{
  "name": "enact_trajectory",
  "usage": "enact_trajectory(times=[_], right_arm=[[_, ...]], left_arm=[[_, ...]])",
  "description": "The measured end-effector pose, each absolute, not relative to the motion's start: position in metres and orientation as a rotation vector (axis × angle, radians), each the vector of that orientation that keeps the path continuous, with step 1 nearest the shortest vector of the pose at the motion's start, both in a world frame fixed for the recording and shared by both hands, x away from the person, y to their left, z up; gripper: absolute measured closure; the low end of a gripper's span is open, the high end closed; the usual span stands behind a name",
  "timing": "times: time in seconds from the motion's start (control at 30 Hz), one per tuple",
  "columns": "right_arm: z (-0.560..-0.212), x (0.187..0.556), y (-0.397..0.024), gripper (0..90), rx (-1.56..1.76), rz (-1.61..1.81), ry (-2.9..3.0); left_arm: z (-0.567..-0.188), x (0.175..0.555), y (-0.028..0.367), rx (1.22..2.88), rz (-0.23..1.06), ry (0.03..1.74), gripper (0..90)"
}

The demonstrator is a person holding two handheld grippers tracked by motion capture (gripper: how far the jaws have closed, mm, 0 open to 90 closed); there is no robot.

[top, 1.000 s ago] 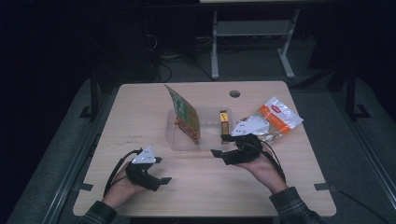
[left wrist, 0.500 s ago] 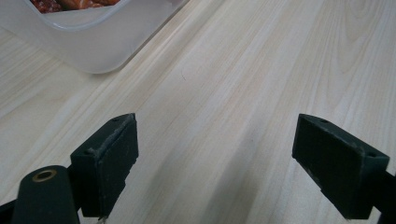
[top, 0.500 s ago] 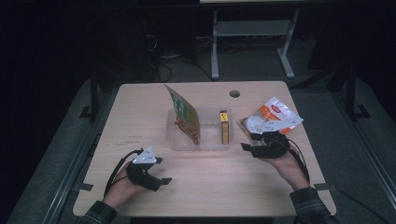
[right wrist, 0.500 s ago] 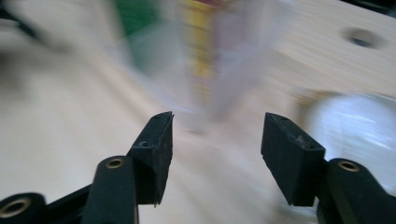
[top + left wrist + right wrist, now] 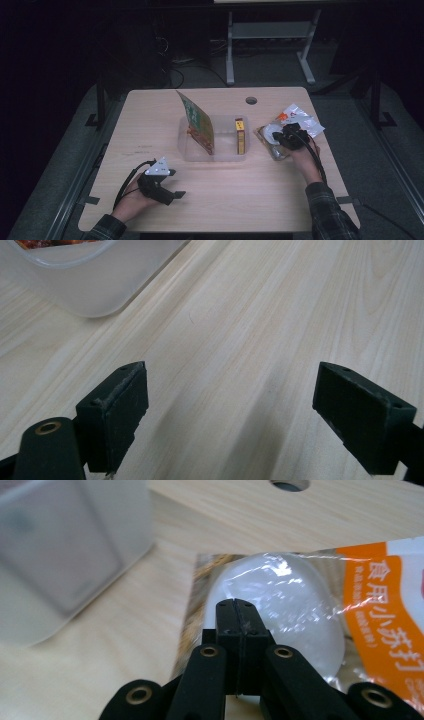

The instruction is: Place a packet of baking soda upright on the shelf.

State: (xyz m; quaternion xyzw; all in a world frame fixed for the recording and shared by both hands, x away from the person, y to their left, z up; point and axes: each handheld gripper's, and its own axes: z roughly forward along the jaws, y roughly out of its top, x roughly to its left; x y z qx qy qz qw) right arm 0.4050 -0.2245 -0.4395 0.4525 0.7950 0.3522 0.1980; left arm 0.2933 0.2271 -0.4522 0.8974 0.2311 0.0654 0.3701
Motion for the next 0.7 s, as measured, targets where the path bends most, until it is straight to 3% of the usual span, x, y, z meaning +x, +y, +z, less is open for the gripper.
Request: enact_trajectory(times=[0.27, 0.7], right_arm=[[-0.451, 0.424, -0.224, 90.0, 1.27, 0.866, 2.243], [-0.447, 0.394, -0.223, 90.0, 1.147, 0.848, 2.387]], left_arm=[[-0.452, 0.293, 0.228, 2.304, 0.174, 0.59, 14.3], [-0.452, 0.291, 0.227, 2.299, 0.166, 0.597, 14.3]])
